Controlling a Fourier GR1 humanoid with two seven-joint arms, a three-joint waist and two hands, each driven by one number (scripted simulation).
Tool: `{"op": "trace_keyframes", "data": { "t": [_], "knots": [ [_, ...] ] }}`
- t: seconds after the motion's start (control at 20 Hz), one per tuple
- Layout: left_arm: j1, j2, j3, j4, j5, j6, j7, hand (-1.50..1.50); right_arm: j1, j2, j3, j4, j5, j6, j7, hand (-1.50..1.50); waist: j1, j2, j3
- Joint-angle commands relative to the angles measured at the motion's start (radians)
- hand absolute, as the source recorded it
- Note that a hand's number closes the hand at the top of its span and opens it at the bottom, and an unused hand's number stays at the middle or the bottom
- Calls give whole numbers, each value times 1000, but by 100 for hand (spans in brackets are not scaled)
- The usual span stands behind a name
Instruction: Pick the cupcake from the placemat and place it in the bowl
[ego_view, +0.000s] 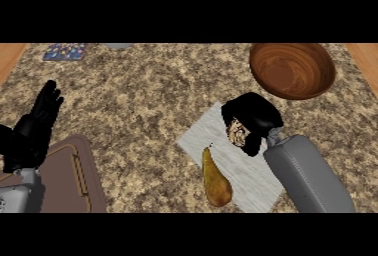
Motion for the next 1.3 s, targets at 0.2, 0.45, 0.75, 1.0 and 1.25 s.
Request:
{"op": "trace_keyframes", "data": {
  "t": [0.2, 0.45, 0.75, 1.0, 1.25],
  "knots": [
    [19, 0, 17, -14, 2, 9, 19, 0, -14, -22, -178, -381, -58, -49, 110, 150, -21, -9, 1],
    [19, 7, 4, -54, -4, -6, 34, 0, -90, -2, -327, -537, -192, 92, 232, 150, -3, -4, 1],
    [-27, -23, -4, 17, -23, -3, -12, 0, -216, -72, -467, -339, -236, 67, 211, 150, 11, 5, 0],
    [-46, -27, 8, 76, -28, -11, -51, 0, -233, -115, -550, -187, -318, 32, 100, 150, 9, 7, 0],
    [-37, -17, 15, 39, -23, -20, -23, 0, -346, -146, -565, 167, -265, -123, -44, 150, 27, 11, 1]
  ]
}}
